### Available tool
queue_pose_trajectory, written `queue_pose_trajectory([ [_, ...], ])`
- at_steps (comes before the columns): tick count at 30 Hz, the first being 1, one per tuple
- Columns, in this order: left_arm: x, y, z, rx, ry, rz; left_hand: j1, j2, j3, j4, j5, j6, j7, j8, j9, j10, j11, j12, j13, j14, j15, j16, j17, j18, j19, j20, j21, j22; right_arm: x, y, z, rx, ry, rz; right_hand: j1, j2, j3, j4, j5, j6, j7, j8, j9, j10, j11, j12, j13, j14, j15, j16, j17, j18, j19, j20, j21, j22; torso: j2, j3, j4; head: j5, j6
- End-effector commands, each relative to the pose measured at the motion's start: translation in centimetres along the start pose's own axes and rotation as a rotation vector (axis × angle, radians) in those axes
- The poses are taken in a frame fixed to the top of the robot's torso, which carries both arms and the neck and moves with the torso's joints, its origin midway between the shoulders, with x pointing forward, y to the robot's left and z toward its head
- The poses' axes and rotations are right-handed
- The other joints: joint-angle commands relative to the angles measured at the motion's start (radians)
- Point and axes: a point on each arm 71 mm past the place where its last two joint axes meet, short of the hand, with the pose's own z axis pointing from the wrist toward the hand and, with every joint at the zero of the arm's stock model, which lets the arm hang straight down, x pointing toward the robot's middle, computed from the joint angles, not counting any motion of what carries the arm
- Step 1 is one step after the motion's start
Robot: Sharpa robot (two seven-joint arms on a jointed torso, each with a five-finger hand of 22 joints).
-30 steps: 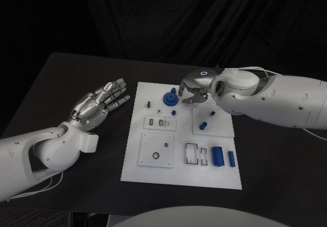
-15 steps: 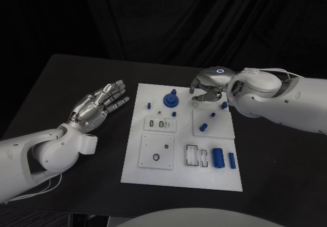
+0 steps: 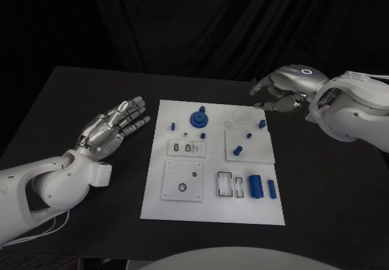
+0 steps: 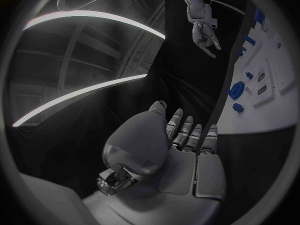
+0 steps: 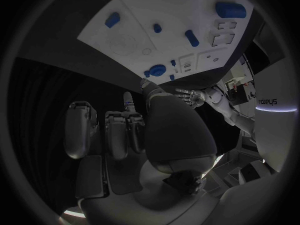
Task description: Assemble the parts on the task board
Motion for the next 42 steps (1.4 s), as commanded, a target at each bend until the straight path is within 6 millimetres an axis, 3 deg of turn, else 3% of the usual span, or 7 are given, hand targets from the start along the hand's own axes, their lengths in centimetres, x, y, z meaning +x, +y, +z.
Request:
queue_pose_trajectory([
  [1,0.2,-0.3,0.1,0.041,0.010,-0.004,0.008,-0.003,0.006,-0.001,0.005,0.007,0.000,0.004,0.001,0.002,0.004,0.006,0.001,0.000,0.003,0.006,0.002,0.014,0.001,0.008,0.005,0.001,0.8,-1.3,-1.4,0.064,-0.012,0.015,-0.005,-0.004,0.000,0.008,-0.008,-0.007,0.002,-0.006,-0.001,0.104,-0.003,0.003,0.263,0.104,-0.005,0.003,0.263,0.008,0.009,0.000,0.008,0.201,0.001,-0.0004,0.0052,-0.021,-0.005],
  [9,0.4,-0.2,0.2,0.040,0.018,-0.009,0.008,-0.004,0.006,-0.001,0.005,0.008,0.000,0.004,0.002,0.003,0.004,0.006,0.001,0.001,0.003,0.007,0.002,0.014,0.001,0.008,0.006,0.001,3.4,-3.9,-4.1,0.135,0.004,0.032,-0.004,-0.008,-0.006,0.017,-0.011,0.003,0.001,-0.001,-0.002,0.104,-0.005,0.003,0.263,0.104,-0.007,0.003,0.263,0.004,0.021,-0.001,0.024,0.206,0.002,-0.0015,0.0054,-0.041,-0.008],
  [11,0.4,-0.2,0.2,0.040,0.018,-0.009,0.008,-0.004,0.006,-0.001,0.005,0.008,0.000,0.004,0.002,0.003,0.004,0.006,0.001,0.001,0.003,0.007,0.002,0.014,0.001,0.008,0.006,0.001,3.8,-4.1,-4.5,0.142,0.008,0.035,-0.004,-0.010,-0.007,0.019,-0.013,0.003,0.000,-0.001,-0.002,0.104,-0.005,0.003,0.263,0.104,-0.007,0.003,0.263,0.004,0.021,-0.002,0.024,0.206,0.002,0.0003,0.0048,-0.046,-0.009],
  [17,0.3,-0.2,0.2,0.040,0.018,-0.009,0.008,-0.004,0.007,-0.002,0.006,0.006,0.000,0.004,0.001,0.003,0.004,0.006,0.001,0.001,0.003,0.007,0.002,0.014,0.001,0.008,0.005,0.001,5.0,-4.7,-5.0,0.160,0.029,0.038,-0.002,-0.017,-0.019,0.040,-0.046,0.001,-0.002,-0.004,-0.007,0.104,-0.007,0.003,0.263,0.104,-0.009,0.003,0.263,0.003,0.024,-0.003,0.024,0.207,0.001,0.0002,0.0050,-0.059,-0.014],
  [24,0.3,-0.2,0.3,0.038,0.018,-0.009,0.008,-0.004,0.007,-0.002,0.006,0.006,0.000,0.004,0.001,0.003,0.004,0.006,0.001,0.001,0.003,0.007,0.002,0.014,0.001,0.008,0.005,0.001,5.8,-4.9,-4.9,0.173,0.044,0.039,0.000,-0.023,-0.025,0.049,-0.058,0.000,-0.002,-0.004,-0.009,0.104,-0.007,0.003,0.263,0.104,-0.009,0.003,0.263,0.003,0.025,-0.004,0.025,0.207,0.003,0.0035,0.0011,-0.056,-0.013],
  [30,0.2,-0.2,0.2,0.038,0.017,-0.008,0.008,-0.004,0.007,-0.002,0.006,0.006,0.000,0.004,0.001,0.003,0.004,0.006,0.001,0.001,0.003,0.007,0.002,0.014,0.001,0.008,0.005,0.001,6.5,-4.8,-4.6,0.188,0.066,0.040,0.002,-0.029,-0.036,0.071,-0.100,0.002,0.000,-0.003,-0.012,0.104,-0.006,0.003,0.263,0.104,-0.009,0.003,0.263,0.006,0.018,-0.005,0.013,0.204,0.002,0.0018,0.0021,-0.061,-0.015],
  [42,0.1,-0.2,0.2,0.035,0.015,-0.006,0.008,-0.004,0.008,-0.002,0.006,0.004,0.000,0.004,0.001,0.003,0.005,0.005,0.001,0.000,0.004,0.006,0.001,0.014,0.001,0.008,0.005,0.001,7.4,-4.5,-3.7,0.189,0.077,0.042,0.006,-0.027,-0.038,0.075,-0.103,0.012,0.002,0.002,-0.010,0.104,-0.005,0.003,0.263,0.104,-0.009,0.003,0.263,0.008,0.012,-0.004,0.002,0.200,0.001,-0.0001,0.0022,-0.059,-0.014],
])
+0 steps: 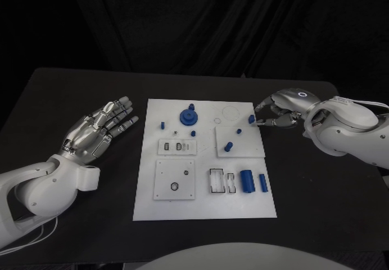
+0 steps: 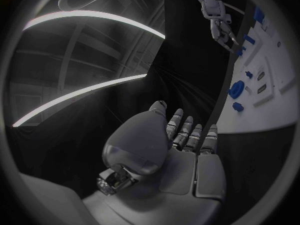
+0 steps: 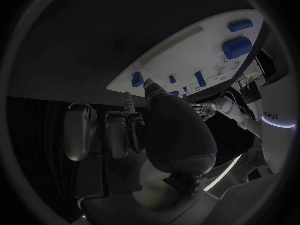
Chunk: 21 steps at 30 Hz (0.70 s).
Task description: Assemble the parts on the task board
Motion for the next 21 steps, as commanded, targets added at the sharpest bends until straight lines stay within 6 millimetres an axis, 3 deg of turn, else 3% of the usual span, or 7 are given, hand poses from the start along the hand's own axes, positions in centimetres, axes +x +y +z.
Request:
queue_pose_trajectory([
  [1,0.1,-0.3,0.0,0.035,0.014,-0.007,0.008,-0.004,0.005,0.001,0.006,0.004,0.000,0.004,0.001,0.003,0.005,0.005,0.001,0.000,0.004,0.006,0.001,0.014,0.001,0.008,0.005,0.001,0.2,-0.2,0.1,0.031,-0.007,-0.001,0.004,-0.003,0.000,0.005,-0.005,0.009,-0.002,0.002,0.000,0.104,-0.005,0.003,0.263,0.107,-0.006,0.003,0.263,0.008,-0.008,0.001,-0.005,0.200,0.000,-0.0008,-0.0013,0.003,-0.001],
  [21,-0.1,-0.3,-0.1,0.033,0.010,-0.006,0.009,-0.004,0.006,0.000,0.006,0.002,0.001,0.003,0.000,0.002,0.006,0.004,0.000,0.000,0.004,0.006,0.001,0.013,0.001,0.008,0.005,0.001,0.8,0.2,1.2,0.043,0.031,-0.011,0.016,0.005,-0.001,0.003,0.025,0.005,0.002,0.000,-0.002,0.104,-0.002,0.003,0.263,0.107,-0.004,0.003,0.263,0.013,-0.020,0.003,-0.027,0.193,0.000,0.0003,-0.0016,0.010,-0.004],
])
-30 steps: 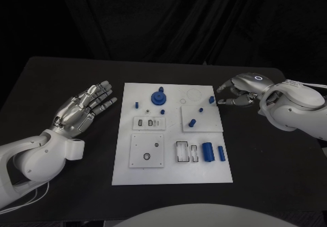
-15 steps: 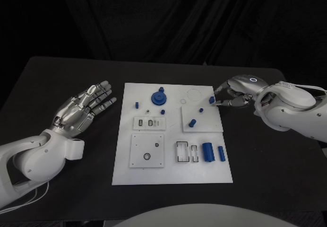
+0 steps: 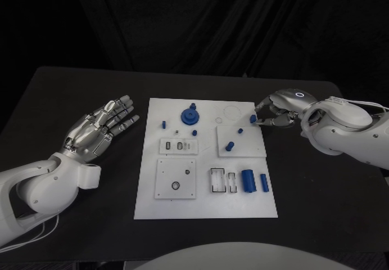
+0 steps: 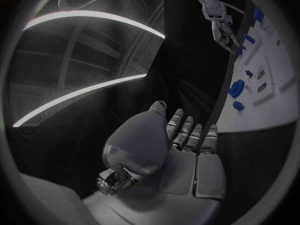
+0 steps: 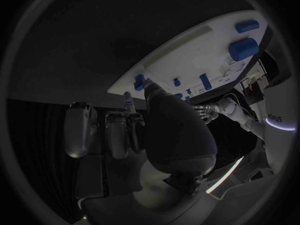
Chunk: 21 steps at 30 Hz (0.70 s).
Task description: Assemble the parts on the task board
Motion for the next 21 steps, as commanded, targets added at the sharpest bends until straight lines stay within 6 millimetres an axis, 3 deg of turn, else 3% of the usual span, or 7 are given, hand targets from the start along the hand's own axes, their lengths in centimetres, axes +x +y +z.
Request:
queue_pose_trajectory([
  [1,0.2,-0.2,0.1,0.032,0.015,-0.008,0.009,-0.004,0.006,0.000,0.006,0.002,0.001,0.003,0.000,0.002,0.006,0.004,0.001,0.000,0.004,0.006,0.001,0.013,0.001,0.008,0.005,0.001,0.2,-0.1,0.1,0.023,0.016,-0.005,0.011,0.000,0.000,0.002,0.006,-0.001,0.002,0.000,-0.001,0.104,-0.002,0.003,0.263,0.107,-0.004,0.003,0.263,0.013,-0.004,0.001,-0.004,0.193,0.000,-0.0002,0.0001,0.000,-0.001],
  [13,0.1,-0.2,0.1,0.030,0.015,-0.008,0.009,-0.004,0.007,-0.001,0.006,0.001,0.001,0.003,0.000,0.002,0.006,0.004,0.001,0.000,0.005,0.006,0.001,0.013,0.001,0.008,0.005,0.001,0.4,0.3,0.6,0.010,0.022,-0.008,0.017,0.002,0.000,0.000,0.011,0.002,0.003,0.002,-0.001,0.104,-0.001,0.003,0.263,0.107,-0.003,0.003,0.263,0.013,-0.004,0.001,-0.005,0.193,-0.001,-0.0017,0.0019,-0.002,-0.002],
  [21,0.1,-0.2,0.1,0.026,0.020,-0.012,0.009,-0.003,0.008,-0.002,0.007,0.001,0.001,0.003,0.000,0.002,0.007,0.004,0.001,0.000,0.005,0.006,0.001,0.013,0.000,0.008,0.005,0.001,0.7,0.6,1.1,-0.005,0.024,-0.010,0.029,0.005,0.001,-0.006,0.031,0.012,0.004,0.007,0.001,0.104,0.000,0.003,0.263,0.107,-0.002,0.003,0.263,0.014,-0.006,0.002,-0.010,0.192,0.000,-0.0008,0.0007,-0.001,-0.002],
])
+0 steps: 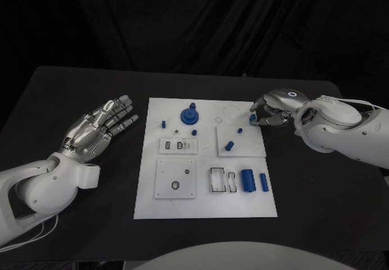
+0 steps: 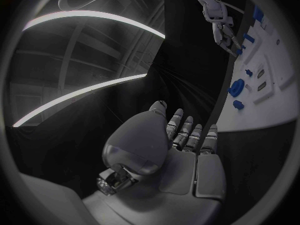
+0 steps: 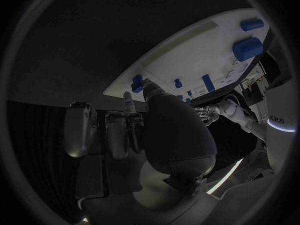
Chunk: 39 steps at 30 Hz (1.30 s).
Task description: Assemble the parts on the task board
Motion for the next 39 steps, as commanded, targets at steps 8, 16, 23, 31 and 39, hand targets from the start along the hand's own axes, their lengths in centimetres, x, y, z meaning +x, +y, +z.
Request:
queue_pose_trajectory([
  [8,0.1,-0.2,0.0,0.025,0.018,-0.011,0.010,-0.003,0.005,0.001,0.007,0.000,0.001,0.002,0.000,0.002,0.007,0.004,0.001,0.000,0.005,0.006,0.001,0.013,0.001,0.008,0.005,0.001,0.9,0.2,0.2,-0.007,0.012,0.001,0.024,0.004,-0.001,-0.011,0.047,0.062,0.000,0.035,0.017,0.104,-0.001,0.003,0.263,0.107,-0.003,0.003,0.263,0.015,-0.006,0.002,-0.008,0.191,0.000,0.0006,-0.0025,0.009,-0.004],
  [16,0.1,-0.2,0.0,0.023,0.018,-0.011,0.010,-0.003,0.005,0.001,0.007,0.000,0.001,0.002,0.000,0.002,0.007,0.004,0.001,0.000,0.005,0.006,0.001,0.013,0.001,0.008,0.005,0.001,1.0,0.3,0.2,-0.021,-0.008,0.006,0.055,0.017,-0.004,-0.042,0.112,0.178,-0.022,0.122,0.109,0.104,-0.018,0.003,0.263,0.107,-0.015,0.003,0.263,0.016,-0.006,-0.010,-0.015,0.190,0.001,0.0009,0.0005,0.007,-0.007],
  [23,0.0,-0.2,0.0,0.022,0.017,-0.010,0.010,-0.003,0.006,0.000,0.007,-0.002,0.001,0.002,0.000,0.001,0.008,0.003,0.000,-0.001,0.006,0.006,0.000,0.012,0.000,0.008,0.005,0.001,0.8,0.4,0.1,-0.025,-0.052,0.014,0.079,0.036,-0.001,-0.070,0.140,0.185,-0.041,0.198,0.231,0.104,-0.032,0.003,0.263,0.107,-0.029,0.003,0.263,0.016,-0.005,-0.022,-0.019,0.190,0.000,0.0009,-0.0006,0.009,-0.009],
  [31,-0.1,-0.2,0.0,0.020,0.014,-0.009,0.010,-0.003,0.007,-0.001,0.007,-0.003,0.002,0.002,0.000,0.000,0.008,0.001,0.000,-0.001,0.006,0.006,0.000,0.012,0.000,0.008,0.005,0.001,-0.4,1.1,-0.3,-0.051,-0.151,0.039,0.092,0.043,0.008,-0.076,0.162,0.168,-0.041,0.223,0.275,0.104,-0.028,0.003,0.263,0.107,-0.027,0.003,0.263,0.016,-0.006,-0.022,-0.024,0.189,0.001,0.0016,-0.0024,0.019,-0.009],
  [39,0.0,-0.1,0.0,0.017,0.014,-0.008,0.010,-0.003,0.007,-0.001,0.007,-0.003,0.002,0.002,0.000,0.000,0.008,0.001,0.000,-0.001,0.006,0.006,0.000,0.012,0.000,0.008,0.005,0.001,-3.3,5.4,-0.2,-0.157,-0.205,0.074,0.093,0.042,0.012,-0.076,0.187,0.151,-0.036,0.229,0.295,0.104,-0.022,0.003,0.263,0.107,-0.023,0.003,0.263,0.016,-0.006,-0.019,-0.025,0.189,0.000,0.0015,-0.0022,0.022,-0.011],
])
